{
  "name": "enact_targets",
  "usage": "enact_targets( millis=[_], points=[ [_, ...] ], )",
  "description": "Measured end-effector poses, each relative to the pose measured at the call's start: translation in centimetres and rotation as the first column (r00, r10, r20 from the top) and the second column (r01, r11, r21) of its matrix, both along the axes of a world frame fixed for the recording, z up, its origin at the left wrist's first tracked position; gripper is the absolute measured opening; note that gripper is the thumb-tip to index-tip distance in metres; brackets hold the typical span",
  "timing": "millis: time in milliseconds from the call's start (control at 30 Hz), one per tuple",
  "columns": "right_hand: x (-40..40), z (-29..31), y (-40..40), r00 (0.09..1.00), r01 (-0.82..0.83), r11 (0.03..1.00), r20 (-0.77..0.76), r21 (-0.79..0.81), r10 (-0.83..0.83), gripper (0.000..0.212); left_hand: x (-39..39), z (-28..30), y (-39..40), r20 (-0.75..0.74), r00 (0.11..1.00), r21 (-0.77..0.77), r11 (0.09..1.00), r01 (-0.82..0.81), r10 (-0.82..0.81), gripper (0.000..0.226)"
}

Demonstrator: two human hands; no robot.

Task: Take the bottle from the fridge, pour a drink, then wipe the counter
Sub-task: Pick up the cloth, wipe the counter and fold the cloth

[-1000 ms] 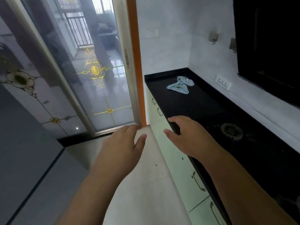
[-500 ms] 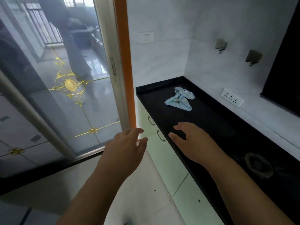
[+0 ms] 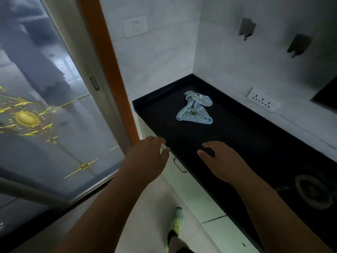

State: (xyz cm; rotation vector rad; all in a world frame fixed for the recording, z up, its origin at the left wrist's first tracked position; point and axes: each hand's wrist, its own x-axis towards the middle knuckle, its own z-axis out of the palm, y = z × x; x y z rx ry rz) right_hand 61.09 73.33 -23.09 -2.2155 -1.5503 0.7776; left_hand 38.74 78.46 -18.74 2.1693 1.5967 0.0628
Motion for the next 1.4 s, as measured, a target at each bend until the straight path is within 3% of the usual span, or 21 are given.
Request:
enact_targets(
  millis=[233,433,600,867,1133,1233,1400],
  points=[
    [3.0,-4.2,11.6,0.999,0.031,0.996,-0.029,-0.082,-0.033,0.057,3.6,-5.1,12.3,-0.072,0.994,0.009,0.996,0.085,-0.084,0.045],
    [5.6,-6.5,18.8,0.993,0.109,0.981,-0.018,-0.16,-0.113,0.06,7.1,-9.7,20.6,-0.113,0.981,-0.083,0.985,0.148,-0.157,0.047],
    [6.9,-7.0,21.4,0.987,0.161,0.967,0.023,-0.198,-0.159,0.058,10.7,-14.5,27.1,-0.201,0.944,-0.27,0.941,0.203,-0.262,0.053],
    [8.2,-7.5,21.8,0.95,0.312,0.922,0.084,-0.231,-0.3,0.056,16.5,-20.0,34.0,-0.236,0.887,-0.441,0.857,0.266,-0.396,0.061],
    [7.2,-7.9,23.8,0.937,0.35,0.914,0.063,-0.207,-0.345,0.055,18.4,-25.0,37.0,-0.268,0.888,-0.482,0.85,0.212,-0.373,0.072],
    [7.0,-8.1,24.2,0.934,0.356,0.909,0.068,-0.215,-0.35,0.055,17.8,-26.1,37.3,-0.214,0.927,-0.443,0.877,0.188,-0.307,0.078],
    [7.0,-8.7,24.5,0.934,0.358,0.904,0.068,-0.234,-0.352,0.062,18.5,-20.3,35.4,0.179,0.95,-0.41,0.858,0.31,-0.257,0.037]
  ],
)
